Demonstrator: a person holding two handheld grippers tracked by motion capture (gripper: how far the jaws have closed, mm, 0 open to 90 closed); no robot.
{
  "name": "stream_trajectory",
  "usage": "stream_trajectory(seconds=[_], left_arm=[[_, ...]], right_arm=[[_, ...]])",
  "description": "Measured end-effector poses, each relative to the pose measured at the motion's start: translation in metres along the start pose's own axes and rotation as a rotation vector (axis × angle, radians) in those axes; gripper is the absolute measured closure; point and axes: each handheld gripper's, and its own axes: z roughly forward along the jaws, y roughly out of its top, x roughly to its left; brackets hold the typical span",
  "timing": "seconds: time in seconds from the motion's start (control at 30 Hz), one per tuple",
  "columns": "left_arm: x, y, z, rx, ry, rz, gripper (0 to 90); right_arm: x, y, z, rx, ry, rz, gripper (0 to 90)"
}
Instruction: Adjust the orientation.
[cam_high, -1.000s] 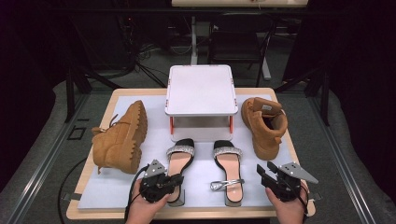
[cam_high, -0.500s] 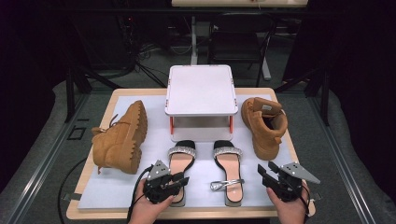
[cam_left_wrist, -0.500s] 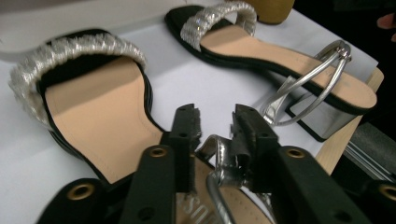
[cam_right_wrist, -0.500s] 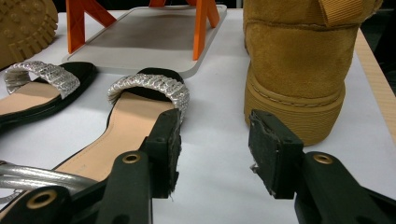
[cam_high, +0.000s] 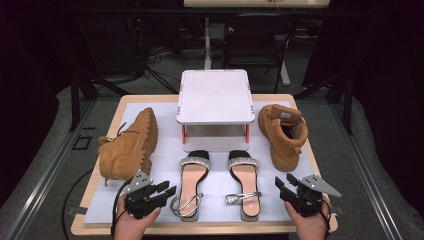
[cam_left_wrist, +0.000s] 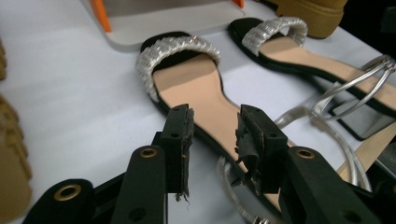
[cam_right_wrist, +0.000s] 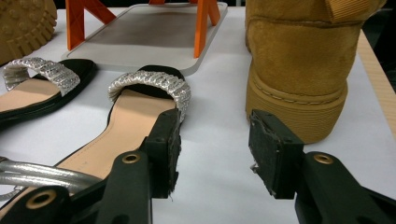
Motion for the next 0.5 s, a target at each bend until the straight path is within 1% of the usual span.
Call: stream_trajectory(seconds=[0.03, 0.07, 0.1, 0.17, 0.2, 0.23, 0.27, 0.3, 0.33, 0.5], left_arm=[[0.0, -0.002, 0.0, 0.0, -0.005, -0.01, 64.6], [0.001, -0.005, 0.001, 0.012, -0.008, -0.018, 65.4], [0.001, -0.005, 0.001, 0.012, -0.008, -0.018, 65.6], [0.001, -0.008, 0.003, 0.025, -0.018, -0.033, 65.9], [0.001, -0.009, 0.004, 0.041, -0.024, -0.033, 65.9], [0.0, -0.011, 0.004, 0.047, -0.025, -0.029, 65.9], [0.0, -0.013, 0.006, 0.06, -0.02, -0.024, 65.9], [0.0, -0.014, 0.007, 0.062, -0.021, -0.021, 66.1], [-0.001, -0.015, 0.008, 0.066, -0.026, -0.032, 66.6], [-0.003, -0.019, 0.014, 0.085, -0.021, -0.015, 69.9]], right_arm=[[0.0, 0.0, 0.0, 0.0, 0.0, 0.0, 53.4], [0.001, 0.0, 0.001, 0.006, 0.002, -0.004, 53.4], [0.001, 0.0, 0.001, 0.006, 0.002, -0.004, 53.4], [0.002, 0.0, 0.001, 0.002, 0.005, -0.004, 53.4], [0.002, 0.0, 0.0, 0.004, 0.004, -0.003, 53.2], [0.002, 0.0, 0.001, 0.001, 0.003, -0.005, 53.2], [0.002, -0.001, 0.001, -0.004, 0.002, 0.001, 53.2], [0.001, -0.001, 0.001, 0.0, -0.001, -0.002, 53.1], [0.001, -0.001, 0.001, 0.001, -0.002, -0.002, 53.1], [0.002, 0.0, 0.001, 0.0, 0.004, -0.006, 53.1]])
